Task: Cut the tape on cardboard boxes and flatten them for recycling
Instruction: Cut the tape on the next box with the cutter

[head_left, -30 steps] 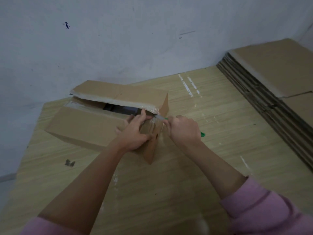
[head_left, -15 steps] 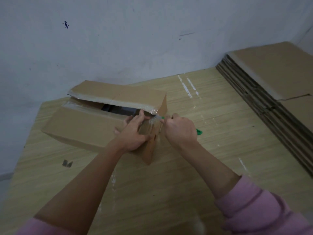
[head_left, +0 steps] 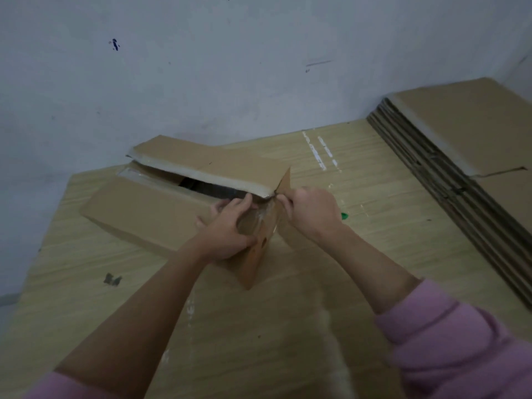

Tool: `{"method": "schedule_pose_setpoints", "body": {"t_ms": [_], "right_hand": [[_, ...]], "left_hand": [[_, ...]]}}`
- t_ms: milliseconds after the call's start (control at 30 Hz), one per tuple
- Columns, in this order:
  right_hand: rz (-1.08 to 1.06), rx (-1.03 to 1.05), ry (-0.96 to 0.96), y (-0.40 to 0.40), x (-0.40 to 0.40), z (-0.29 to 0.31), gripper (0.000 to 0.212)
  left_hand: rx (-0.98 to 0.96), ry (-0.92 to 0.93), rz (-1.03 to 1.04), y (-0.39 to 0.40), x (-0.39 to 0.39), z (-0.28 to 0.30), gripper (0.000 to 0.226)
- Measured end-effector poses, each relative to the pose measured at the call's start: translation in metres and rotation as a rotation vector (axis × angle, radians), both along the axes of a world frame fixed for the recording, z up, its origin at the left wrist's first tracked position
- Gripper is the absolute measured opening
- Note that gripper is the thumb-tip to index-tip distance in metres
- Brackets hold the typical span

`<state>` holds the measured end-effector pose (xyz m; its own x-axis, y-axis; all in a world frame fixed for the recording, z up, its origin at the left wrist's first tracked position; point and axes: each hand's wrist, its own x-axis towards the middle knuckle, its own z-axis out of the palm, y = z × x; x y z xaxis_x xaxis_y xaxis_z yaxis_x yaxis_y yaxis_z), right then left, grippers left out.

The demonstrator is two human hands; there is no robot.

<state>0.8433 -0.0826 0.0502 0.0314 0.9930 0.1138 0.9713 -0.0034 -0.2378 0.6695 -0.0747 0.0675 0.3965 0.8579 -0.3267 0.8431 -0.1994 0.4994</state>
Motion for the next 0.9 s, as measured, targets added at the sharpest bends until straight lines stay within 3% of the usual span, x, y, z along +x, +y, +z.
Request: {"method": "schedule_pose_setpoints", "body": {"t_ms": [133, 267, 400, 733, 900], "right_hand": [[-0.026, -0.066, 0.342, -0.012, 0.006, -0.009, 0.044], [-0.074, -0.100, 0.430, -0.016, 0.004, -0.011, 0.040], [-0.076, -0.108, 0.507, -0.017, 0.002, -0.009, 0.041], [0.011, -0.179, 0.358, -0.010, -0.005, 0.002, 0.033], [0.017, -0.258, 0.429, -0.004, -0.007, 0.004, 0.038]], "left_hand": [[0.160, 0.001, -0.081, 0.008, 0.001, -0.006, 0.072], [0.273, -0.062, -0.090, 0.008, 0.006, -0.009, 0.054], [0.315, -0.085, -0.109, 0.005, 0.006, -0.014, 0.053], [0.396, -0.203, -0.120, 0.006, 0.003, -0.026, 0.059], [0.388, -0.196, -0.151, 0.010, 0.002, -0.030, 0.060]]}}
